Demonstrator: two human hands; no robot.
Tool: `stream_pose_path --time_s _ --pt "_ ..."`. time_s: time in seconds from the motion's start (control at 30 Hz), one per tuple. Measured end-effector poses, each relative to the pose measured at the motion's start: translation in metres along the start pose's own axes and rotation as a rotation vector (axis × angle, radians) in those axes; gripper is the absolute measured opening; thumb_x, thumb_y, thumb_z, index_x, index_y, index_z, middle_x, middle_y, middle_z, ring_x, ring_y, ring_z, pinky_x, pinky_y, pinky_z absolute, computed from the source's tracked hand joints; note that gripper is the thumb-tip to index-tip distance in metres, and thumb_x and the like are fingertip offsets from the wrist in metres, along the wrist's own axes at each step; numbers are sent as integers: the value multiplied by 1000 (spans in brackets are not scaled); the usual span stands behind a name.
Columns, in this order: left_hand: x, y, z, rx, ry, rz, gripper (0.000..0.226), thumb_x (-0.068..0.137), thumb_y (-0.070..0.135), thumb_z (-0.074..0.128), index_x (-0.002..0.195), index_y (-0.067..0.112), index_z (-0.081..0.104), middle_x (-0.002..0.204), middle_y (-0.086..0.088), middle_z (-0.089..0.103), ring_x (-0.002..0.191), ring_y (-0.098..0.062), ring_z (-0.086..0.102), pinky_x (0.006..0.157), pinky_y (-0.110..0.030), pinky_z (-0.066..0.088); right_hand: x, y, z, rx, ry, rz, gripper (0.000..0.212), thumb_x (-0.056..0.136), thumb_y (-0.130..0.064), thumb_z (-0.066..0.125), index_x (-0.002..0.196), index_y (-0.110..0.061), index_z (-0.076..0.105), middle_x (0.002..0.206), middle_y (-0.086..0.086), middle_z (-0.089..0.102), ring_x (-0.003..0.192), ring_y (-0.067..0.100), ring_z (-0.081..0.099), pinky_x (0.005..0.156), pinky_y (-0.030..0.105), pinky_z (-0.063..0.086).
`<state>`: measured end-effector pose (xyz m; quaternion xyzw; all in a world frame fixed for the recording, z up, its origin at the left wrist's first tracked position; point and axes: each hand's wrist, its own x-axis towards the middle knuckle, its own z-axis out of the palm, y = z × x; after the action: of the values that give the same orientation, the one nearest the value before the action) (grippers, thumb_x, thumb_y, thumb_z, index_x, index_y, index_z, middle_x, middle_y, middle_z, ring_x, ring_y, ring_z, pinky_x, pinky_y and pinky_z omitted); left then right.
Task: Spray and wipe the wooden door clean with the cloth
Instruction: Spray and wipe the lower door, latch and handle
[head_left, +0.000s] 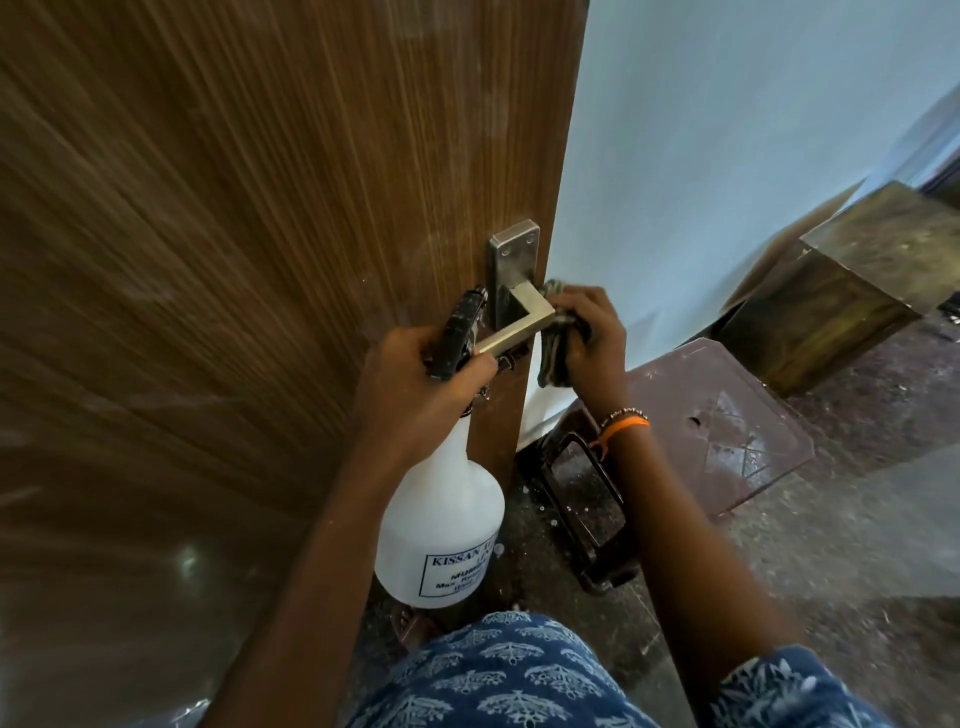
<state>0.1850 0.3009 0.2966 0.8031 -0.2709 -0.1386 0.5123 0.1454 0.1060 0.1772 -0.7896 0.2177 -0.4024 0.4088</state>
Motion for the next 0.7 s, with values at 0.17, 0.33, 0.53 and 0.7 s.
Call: stream_pose_path --time_s 0.17,0.33,0.53,0.7 --pt "-4 -2 -3 -16 6 4 14 84 11 66 79 -1 67 75 -17 67 78 -24 65 75 -32 49 9 -2 -20 -20 1 -28 42 81 15 52 100 -20 67 105 14 59 97 5 55 88 16 46" --pt "-7 0 -11 -72 71 38 27 78 29 67 74 2 67 69 -16 66 72 -21 65 67 -32 49 47 -68 -25 105 319 -265 40 81 11 48 109 -17 58 108 12 51 108 -2 48 97 19 41" --pt "-14 -3 -30 -127 178 98 31 75 25 62 70 -6 63 69 -25 62 71 -30 62 65 -31 48 50 -146 32 125 339 -467 41 76 4 53 117 7 62 117 27 43 115 29 42 102 31 40" --pt "-21 -6 -44 -140 195 127 34 75 24 64 67 -8 60 66 -27 59 68 -32 60 64 -35 46 27 -129 48 -222 182 -827 26 99 -22 45 125 -25 47 122 4 34 102 31 46 78 21 29"
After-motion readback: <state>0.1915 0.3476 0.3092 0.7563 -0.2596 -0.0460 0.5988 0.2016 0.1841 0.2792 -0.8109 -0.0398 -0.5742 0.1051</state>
